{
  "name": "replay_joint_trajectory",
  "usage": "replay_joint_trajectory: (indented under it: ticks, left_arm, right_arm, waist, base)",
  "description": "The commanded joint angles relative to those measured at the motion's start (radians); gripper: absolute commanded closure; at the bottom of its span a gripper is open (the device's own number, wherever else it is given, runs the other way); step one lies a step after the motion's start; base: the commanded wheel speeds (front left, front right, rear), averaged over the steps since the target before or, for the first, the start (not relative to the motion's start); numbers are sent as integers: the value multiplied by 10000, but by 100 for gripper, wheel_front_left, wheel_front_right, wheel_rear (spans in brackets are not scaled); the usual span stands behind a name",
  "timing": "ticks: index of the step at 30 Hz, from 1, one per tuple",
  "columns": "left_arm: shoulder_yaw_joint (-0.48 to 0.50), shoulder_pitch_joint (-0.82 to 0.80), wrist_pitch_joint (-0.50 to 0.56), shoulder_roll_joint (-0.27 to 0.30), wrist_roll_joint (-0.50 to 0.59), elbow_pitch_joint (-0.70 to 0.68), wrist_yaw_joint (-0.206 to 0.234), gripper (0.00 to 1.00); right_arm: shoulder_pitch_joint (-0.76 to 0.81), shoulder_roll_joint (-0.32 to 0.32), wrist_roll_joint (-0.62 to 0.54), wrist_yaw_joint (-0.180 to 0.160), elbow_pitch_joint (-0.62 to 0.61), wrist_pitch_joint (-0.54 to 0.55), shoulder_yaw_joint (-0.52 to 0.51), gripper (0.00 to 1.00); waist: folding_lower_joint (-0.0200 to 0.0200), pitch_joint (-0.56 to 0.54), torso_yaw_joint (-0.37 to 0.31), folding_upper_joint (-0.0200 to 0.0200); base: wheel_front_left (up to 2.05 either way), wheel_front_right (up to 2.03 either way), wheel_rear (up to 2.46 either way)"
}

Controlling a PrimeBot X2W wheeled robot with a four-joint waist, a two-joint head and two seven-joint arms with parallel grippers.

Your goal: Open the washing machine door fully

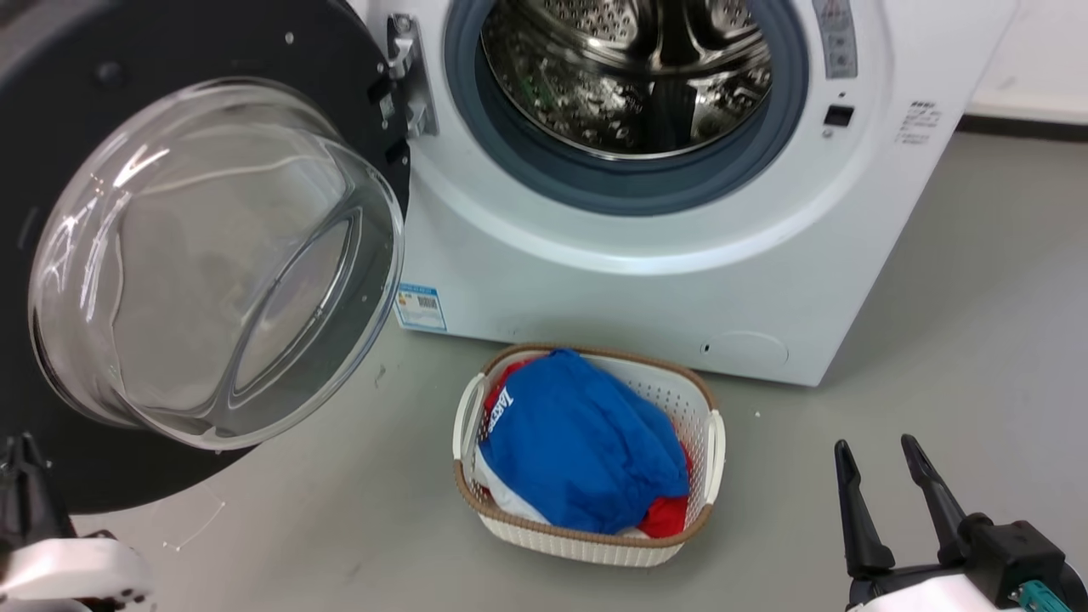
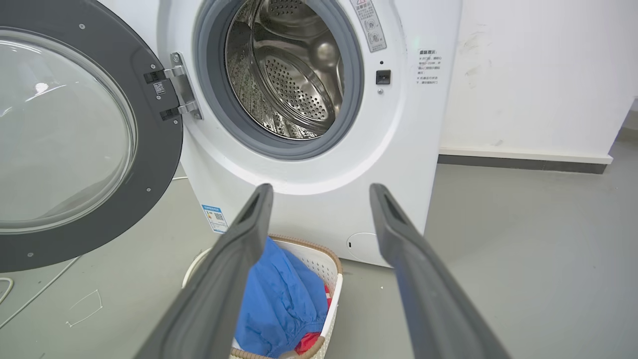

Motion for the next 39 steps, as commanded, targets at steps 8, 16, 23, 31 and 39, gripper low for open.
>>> replay_joint_trajectory:
  ticks: [8,16,23,31,39]
  left_arm:
    - [-1074,784,26,-378,316,-1342,-146,100]
    - [-2489,1227,26,-671,331,-2235,-171,100]
    - [-3477,1430,26,-771,53,-2601,-88,100]
    - [-4416,1652,26,-795,-136,-2578,45,100]
    - [-4831,1823,26,-797,-284,-2160,207,69]
  right_arm:
    - [328,22,121,-2,-365,-17,-190,0]
    - [363,23,69,-2,-900,-17,-254,0]
    - [414,22,75,-2,-1324,-19,-317,0]
    - [551,23,147,-2,-1461,-17,-532,0]
    - [659,22,174,-2,-1456,-17,-675,0]
  waist:
    - [1,-526,-178,0]
    - [1,-598,-572,0]
    - [1,-631,-1048,0]
    - [1,-612,-1511,0]
    - [1,-595,-1719,0]
  base:
    - [0,0,0]
    - [0,0,0]
    - [0,0,0]
    - [0,0,0]
    - [0,0,0]
